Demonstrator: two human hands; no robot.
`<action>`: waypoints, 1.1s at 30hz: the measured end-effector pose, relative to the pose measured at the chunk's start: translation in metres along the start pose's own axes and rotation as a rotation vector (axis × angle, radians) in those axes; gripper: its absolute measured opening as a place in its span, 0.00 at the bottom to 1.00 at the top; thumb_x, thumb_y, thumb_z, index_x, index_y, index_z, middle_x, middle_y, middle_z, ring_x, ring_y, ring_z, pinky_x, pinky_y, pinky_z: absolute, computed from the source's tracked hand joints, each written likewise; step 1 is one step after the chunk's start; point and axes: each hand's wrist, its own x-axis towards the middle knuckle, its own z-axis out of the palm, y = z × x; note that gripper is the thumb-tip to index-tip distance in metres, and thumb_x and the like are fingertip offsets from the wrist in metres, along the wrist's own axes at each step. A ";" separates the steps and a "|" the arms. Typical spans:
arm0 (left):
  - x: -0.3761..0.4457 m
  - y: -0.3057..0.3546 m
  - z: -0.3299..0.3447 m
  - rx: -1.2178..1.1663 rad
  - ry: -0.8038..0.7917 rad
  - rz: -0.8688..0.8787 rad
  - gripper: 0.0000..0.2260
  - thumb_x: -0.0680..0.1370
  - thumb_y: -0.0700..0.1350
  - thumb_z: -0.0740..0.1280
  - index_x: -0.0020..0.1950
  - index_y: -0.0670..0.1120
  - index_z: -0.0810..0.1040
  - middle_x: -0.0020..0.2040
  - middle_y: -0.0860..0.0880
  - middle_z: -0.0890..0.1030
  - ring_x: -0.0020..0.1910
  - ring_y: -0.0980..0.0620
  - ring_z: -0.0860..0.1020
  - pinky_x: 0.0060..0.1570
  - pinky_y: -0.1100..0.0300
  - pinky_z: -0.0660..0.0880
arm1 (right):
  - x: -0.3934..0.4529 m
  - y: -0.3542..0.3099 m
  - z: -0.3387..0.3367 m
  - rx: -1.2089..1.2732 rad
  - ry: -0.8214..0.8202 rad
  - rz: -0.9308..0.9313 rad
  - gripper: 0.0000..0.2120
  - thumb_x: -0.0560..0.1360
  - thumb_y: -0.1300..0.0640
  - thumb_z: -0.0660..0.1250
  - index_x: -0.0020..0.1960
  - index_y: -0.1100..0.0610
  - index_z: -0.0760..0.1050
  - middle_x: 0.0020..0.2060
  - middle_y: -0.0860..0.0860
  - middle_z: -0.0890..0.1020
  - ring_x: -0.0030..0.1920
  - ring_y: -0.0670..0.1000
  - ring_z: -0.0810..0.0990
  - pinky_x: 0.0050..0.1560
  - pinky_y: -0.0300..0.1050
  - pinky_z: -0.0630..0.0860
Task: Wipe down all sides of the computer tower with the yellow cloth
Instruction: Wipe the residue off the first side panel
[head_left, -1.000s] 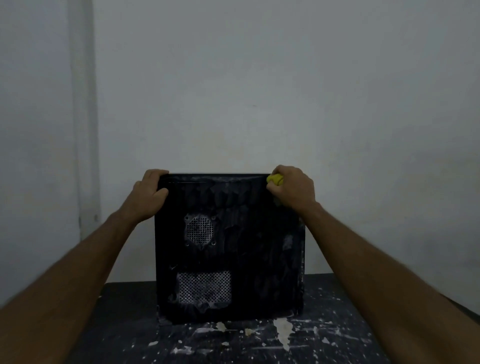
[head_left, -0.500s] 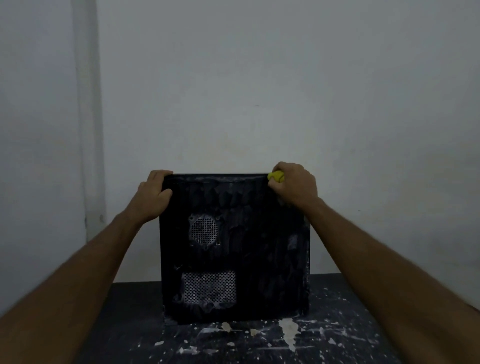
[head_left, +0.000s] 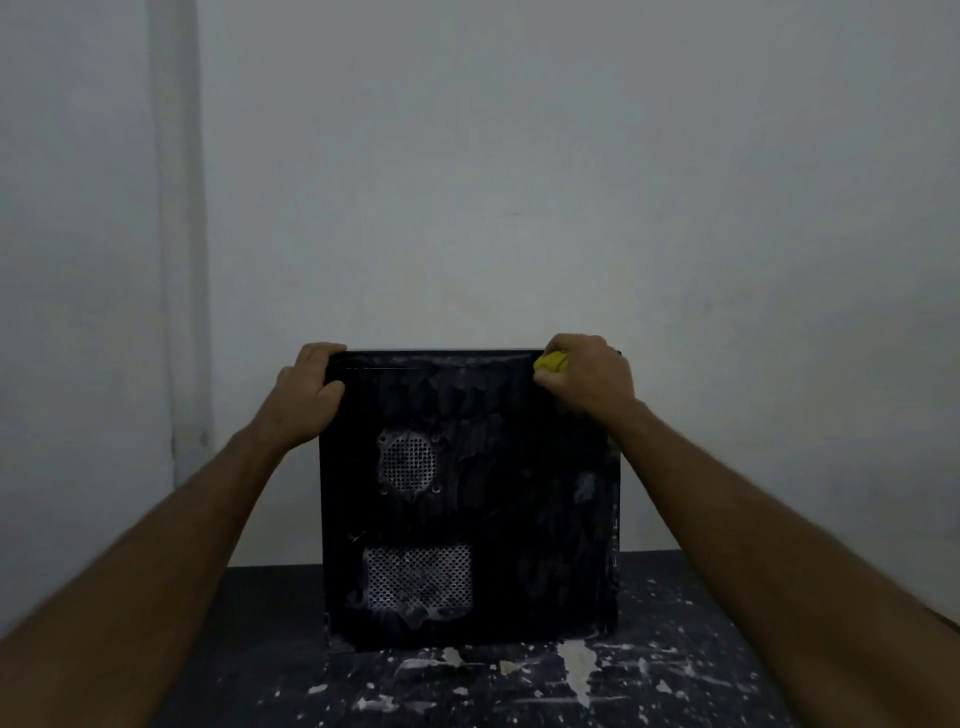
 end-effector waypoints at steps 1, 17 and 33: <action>0.000 0.000 0.000 0.001 0.001 -0.001 0.30 0.73 0.50 0.55 0.76 0.46 0.68 0.74 0.45 0.68 0.68 0.37 0.70 0.70 0.44 0.67 | 0.000 -0.003 0.002 0.006 0.036 -0.007 0.13 0.72 0.48 0.73 0.54 0.50 0.82 0.50 0.53 0.84 0.49 0.57 0.82 0.48 0.49 0.78; 0.002 -0.003 0.000 0.006 -0.016 0.001 0.31 0.73 0.50 0.55 0.76 0.47 0.67 0.74 0.45 0.67 0.68 0.37 0.70 0.71 0.43 0.67 | 0.003 -0.029 0.019 -0.012 0.060 -0.089 0.14 0.74 0.47 0.71 0.56 0.52 0.80 0.49 0.53 0.82 0.49 0.57 0.80 0.41 0.45 0.69; 0.007 -0.013 0.004 -0.006 -0.015 0.021 0.31 0.72 0.49 0.56 0.77 0.47 0.66 0.74 0.46 0.67 0.67 0.37 0.71 0.72 0.42 0.67 | -0.002 -0.049 0.036 -0.014 0.018 -0.173 0.14 0.74 0.46 0.70 0.56 0.51 0.80 0.49 0.52 0.82 0.49 0.57 0.81 0.45 0.48 0.74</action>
